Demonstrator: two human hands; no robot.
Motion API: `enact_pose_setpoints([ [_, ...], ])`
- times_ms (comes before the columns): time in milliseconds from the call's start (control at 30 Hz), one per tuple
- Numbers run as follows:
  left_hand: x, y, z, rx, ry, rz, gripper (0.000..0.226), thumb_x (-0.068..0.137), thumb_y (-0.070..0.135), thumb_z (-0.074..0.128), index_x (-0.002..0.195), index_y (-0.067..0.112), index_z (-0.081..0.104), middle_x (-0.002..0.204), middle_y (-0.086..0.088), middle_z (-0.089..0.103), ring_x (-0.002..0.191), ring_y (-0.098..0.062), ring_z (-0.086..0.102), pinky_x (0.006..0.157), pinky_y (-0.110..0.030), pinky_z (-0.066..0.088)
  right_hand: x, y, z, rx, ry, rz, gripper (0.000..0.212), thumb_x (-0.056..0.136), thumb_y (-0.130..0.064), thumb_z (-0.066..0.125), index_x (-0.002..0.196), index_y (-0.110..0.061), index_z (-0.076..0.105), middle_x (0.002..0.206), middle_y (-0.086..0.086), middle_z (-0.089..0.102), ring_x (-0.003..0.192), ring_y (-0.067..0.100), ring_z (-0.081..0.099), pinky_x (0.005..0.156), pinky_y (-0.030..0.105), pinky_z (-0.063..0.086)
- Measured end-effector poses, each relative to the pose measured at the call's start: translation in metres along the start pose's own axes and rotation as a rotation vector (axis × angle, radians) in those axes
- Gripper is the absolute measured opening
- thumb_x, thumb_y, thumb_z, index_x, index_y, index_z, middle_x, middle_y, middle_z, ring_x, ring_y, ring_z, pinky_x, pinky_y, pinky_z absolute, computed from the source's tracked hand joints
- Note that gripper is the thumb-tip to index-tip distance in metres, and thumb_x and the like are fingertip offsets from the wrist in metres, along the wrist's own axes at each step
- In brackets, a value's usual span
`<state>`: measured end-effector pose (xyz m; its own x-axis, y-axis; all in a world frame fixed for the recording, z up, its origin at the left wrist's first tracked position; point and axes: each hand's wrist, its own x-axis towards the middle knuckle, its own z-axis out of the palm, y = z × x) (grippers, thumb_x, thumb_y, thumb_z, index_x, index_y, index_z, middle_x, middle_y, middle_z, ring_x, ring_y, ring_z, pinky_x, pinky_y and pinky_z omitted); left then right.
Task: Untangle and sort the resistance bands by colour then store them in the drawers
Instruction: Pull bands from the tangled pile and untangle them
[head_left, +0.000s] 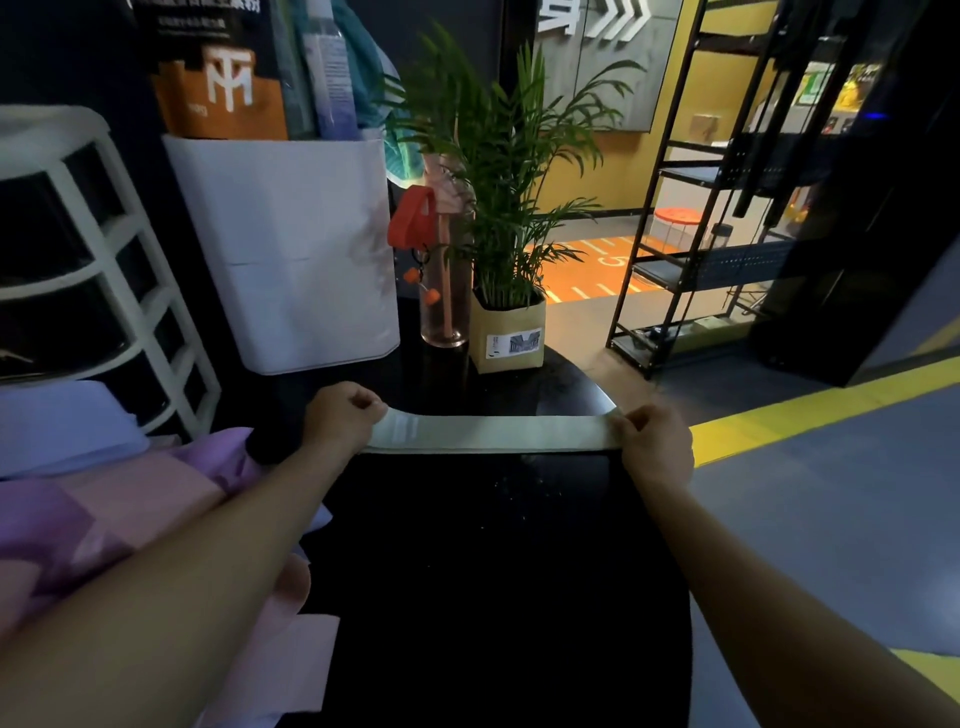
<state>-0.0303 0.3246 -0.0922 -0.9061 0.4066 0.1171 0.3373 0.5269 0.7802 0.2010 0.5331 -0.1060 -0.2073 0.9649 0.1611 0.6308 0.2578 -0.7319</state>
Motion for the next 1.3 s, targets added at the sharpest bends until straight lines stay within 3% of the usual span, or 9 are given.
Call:
enact_pose_setpoints([
  [133,0.001,-0.003,0.001,0.081,-0.027,0.030,0.011,0.083,0.014,0.066,0.093,0.010,0.067,0.097,-0.009,0.067,0.090,-0.022,0.061,0.074,-0.025,0.040,0.005,0.001,0.003,-0.049,0.026,-0.023,0.017,0.087,-0.027,0.061,0.089,-0.011,0.066,0.103,0.013,0.061,0.100,0.034,0.054,0.078,0.038,0.042],
  [267,0.002,-0.001,-0.005,0.188,-0.174,0.151,0.053,0.078,0.018,0.074,0.126,0.009,0.053,0.131,-0.013,0.047,0.115,-0.026,0.053,0.096,-0.029,0.040,0.003,-0.007,0.000,-0.206,0.001,-0.293,0.035,0.086,-0.023,0.063,0.119,-0.012,0.060,0.126,0.011,0.051,0.118,0.032,0.042,0.093,0.038,0.034],
  [400,-0.004,0.004,-0.016,0.281,-0.450,0.257,0.082,0.073,0.026,0.079,0.141,0.009,0.036,0.146,-0.008,0.027,0.132,-0.021,0.035,0.106,-0.022,0.025,-0.001,-0.028,0.007,-0.217,-0.446,-0.656,0.060,0.082,-0.044,0.066,0.135,-0.022,0.047,0.141,0.001,0.043,0.128,0.024,0.038,0.104,0.037,0.034],
  [467,-0.004,0.002,-0.020,0.343,-0.541,0.237,0.089,0.073,0.030,0.079,0.144,0.012,0.029,0.150,-0.006,0.024,0.134,-0.020,0.033,0.108,-0.024,0.025,0.000,-0.035,0.011,-0.300,-0.658,-0.706,0.070,0.081,-0.049,0.066,0.141,-0.028,0.038,0.148,-0.003,0.035,0.135,0.022,0.032,0.109,0.040,0.029],
  [567,-0.004,-0.001,-0.022,0.399,-0.574,0.266,0.082,0.076,0.030,0.076,0.143,0.014,0.032,0.145,-0.007,0.034,0.129,-0.020,0.039,0.104,-0.024,0.030,0.006,-0.041,0.011,-0.333,-0.782,-0.700,0.069,0.083,-0.045,0.064,0.143,-0.030,0.034,0.149,-0.003,0.035,0.136,0.023,0.031,0.111,0.043,0.026],
  [800,0.001,-0.005,-0.022,0.409,-0.503,0.316,0.056,0.075,0.026,0.077,0.126,0.018,0.053,0.118,0.002,0.046,0.106,-0.015,0.048,0.088,-0.021,0.035,0.002,-0.042,0.009,-0.328,-0.746,-0.734,0.052,0.089,-0.036,0.059,0.137,-0.023,0.044,0.140,0.001,0.042,0.129,0.024,0.035,0.104,0.036,0.031],
  [900,-0.001,-0.005,-0.019,0.405,-0.500,0.315,0.057,0.077,0.024,0.076,0.128,0.018,0.051,0.124,-0.002,0.045,0.108,-0.014,0.046,0.090,-0.022,0.035,0.002,-0.043,0.008,-0.337,-0.761,-0.729,0.052,0.090,-0.035,0.058,0.139,-0.023,0.043,0.142,0.000,0.039,0.131,0.023,0.033,0.106,0.036,0.029],
  [1033,-0.008,-0.002,-0.020,0.384,-0.473,0.338,0.066,0.078,0.020,0.075,0.136,0.013,0.044,0.141,-0.005,0.035,0.127,-0.019,0.041,0.101,-0.019,0.027,-0.003,-0.047,0.007,-0.319,-0.759,-0.737,0.053,0.090,-0.034,0.060,0.139,-0.023,0.042,0.144,0.000,0.039,0.133,0.023,0.032,0.109,0.037,0.027],
  [1300,-0.032,0.035,-0.061,0.349,-0.245,0.427,0.045,0.084,0.018,0.068,0.126,0.013,0.053,0.132,-0.009,0.047,0.121,-0.023,0.047,0.096,-0.023,0.033,-0.055,-0.105,0.005,-0.140,-0.589,-0.865,0.047,0.089,-0.029,0.062,0.133,-0.015,0.051,0.129,0.008,0.052,0.120,0.024,0.048,0.094,0.026,0.036],
])
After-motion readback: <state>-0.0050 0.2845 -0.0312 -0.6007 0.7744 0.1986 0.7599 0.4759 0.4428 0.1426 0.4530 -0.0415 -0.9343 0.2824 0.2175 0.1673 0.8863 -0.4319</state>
